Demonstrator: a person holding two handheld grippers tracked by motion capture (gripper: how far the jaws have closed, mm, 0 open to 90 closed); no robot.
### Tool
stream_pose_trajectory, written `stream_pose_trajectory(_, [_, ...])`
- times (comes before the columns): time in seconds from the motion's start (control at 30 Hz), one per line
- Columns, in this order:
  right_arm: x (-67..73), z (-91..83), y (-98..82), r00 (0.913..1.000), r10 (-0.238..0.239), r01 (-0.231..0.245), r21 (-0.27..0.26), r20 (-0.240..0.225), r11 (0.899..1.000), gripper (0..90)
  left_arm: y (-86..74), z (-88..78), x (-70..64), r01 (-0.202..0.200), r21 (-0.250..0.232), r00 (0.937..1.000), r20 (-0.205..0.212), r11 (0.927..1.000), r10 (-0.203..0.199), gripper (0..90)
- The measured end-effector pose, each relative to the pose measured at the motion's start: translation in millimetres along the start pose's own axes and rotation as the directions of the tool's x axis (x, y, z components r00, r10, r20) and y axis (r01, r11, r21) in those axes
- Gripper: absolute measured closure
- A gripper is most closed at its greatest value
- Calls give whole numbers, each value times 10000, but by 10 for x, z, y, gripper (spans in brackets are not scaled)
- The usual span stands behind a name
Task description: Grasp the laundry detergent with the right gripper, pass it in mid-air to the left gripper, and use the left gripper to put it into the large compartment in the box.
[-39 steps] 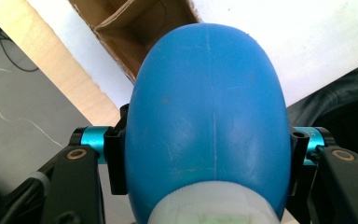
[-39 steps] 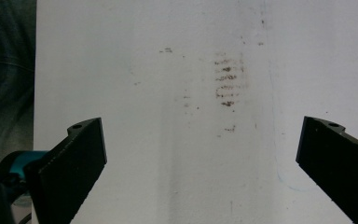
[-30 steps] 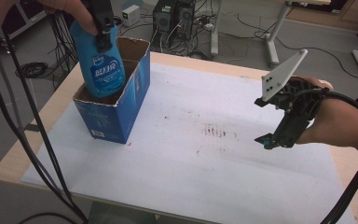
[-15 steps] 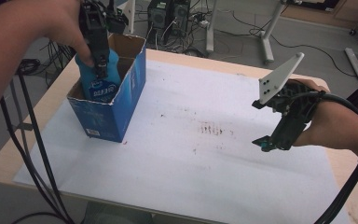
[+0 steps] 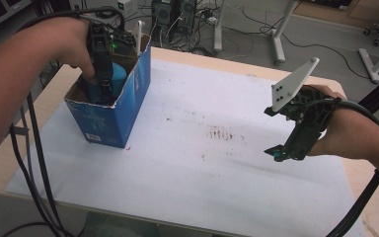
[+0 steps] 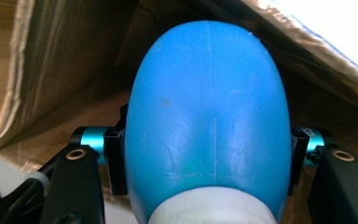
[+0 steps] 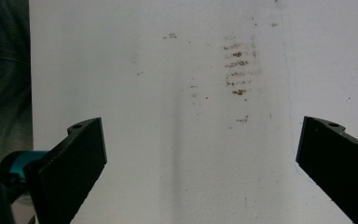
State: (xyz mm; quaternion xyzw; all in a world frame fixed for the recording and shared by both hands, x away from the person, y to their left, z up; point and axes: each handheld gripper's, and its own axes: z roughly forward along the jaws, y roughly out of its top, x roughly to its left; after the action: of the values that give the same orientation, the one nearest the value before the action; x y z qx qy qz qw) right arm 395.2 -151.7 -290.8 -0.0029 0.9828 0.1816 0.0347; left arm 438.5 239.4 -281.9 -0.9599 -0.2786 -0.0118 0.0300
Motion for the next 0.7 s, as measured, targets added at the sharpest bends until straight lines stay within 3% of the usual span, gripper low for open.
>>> stream_pose_trajectory(0.13, [4, 15, 1, 10000, 19, -19, 37, -38, 10000, 7, 1, 84, 9, -115, 45, 9999, 15, 9999, 114, 382])
stream_pose_trajectory(0.2, [6, 19, 3, 10000, 26, -25, 76, -33, 10000, 7, 2, 80, 28, -10, -169, 10000, 83, 9999, 11, 382])
stream_pose_trajectory(0.37, [5, 37, -1, 10000, 49, -49, 75, -85, 10000, 7, 9, 95, 46, -77, -28, 9998, 159, 10000, 77, 381])
stream_pose_trajectory(0.57, [4, 62, -9, 9999, 82, -80, 124, -127, 9999, 7, 35, 98, 70, 279, 14, 9988, 391, 9996, -279, 374])
stream_pose_trajectory(0.7, [3, 60, -7, 9999, 80, -79, 81, -112, 9999, 7, 37, 88, 64, 307, -46, 9985, 459, 9995, -304, 346])
